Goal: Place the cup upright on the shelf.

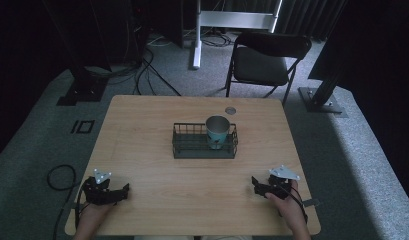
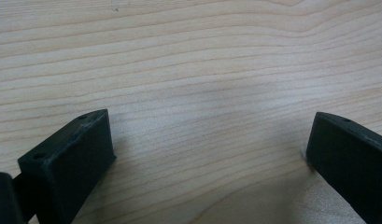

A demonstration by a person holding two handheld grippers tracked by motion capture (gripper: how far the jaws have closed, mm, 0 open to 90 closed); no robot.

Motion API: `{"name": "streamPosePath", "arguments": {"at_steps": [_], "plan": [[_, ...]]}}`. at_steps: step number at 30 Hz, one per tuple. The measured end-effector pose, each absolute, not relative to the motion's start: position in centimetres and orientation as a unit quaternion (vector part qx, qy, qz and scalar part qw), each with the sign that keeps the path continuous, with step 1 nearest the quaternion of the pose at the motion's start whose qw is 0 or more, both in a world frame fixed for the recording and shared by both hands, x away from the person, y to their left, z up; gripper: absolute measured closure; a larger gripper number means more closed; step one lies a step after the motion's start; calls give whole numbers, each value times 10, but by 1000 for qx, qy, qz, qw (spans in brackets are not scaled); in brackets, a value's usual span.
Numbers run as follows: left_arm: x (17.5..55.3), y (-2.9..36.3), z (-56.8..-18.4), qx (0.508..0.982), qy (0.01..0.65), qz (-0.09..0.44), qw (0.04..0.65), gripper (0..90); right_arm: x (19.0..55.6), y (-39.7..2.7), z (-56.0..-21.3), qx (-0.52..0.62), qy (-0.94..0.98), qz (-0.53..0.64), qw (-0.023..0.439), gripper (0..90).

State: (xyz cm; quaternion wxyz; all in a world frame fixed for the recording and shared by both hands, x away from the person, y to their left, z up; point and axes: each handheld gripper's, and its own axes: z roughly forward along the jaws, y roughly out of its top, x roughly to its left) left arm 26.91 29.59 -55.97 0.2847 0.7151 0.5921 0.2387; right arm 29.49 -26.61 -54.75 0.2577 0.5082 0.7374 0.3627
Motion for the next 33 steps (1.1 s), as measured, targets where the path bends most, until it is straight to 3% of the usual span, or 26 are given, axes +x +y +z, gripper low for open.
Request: {"name": "streamPosePath", "arguments": {"at_steps": [13,21,33], "plan": [[269,296,-560,715,592,239,285,14,289,-293,-556,535,735,328,257,115],[269,296,-560,715,592,239,285,14,289,-296,-560,534,749,323,225,114],[269,296,-560,715,592,239,285,14,289,-296,-560,533,749,323,224,114]]}}
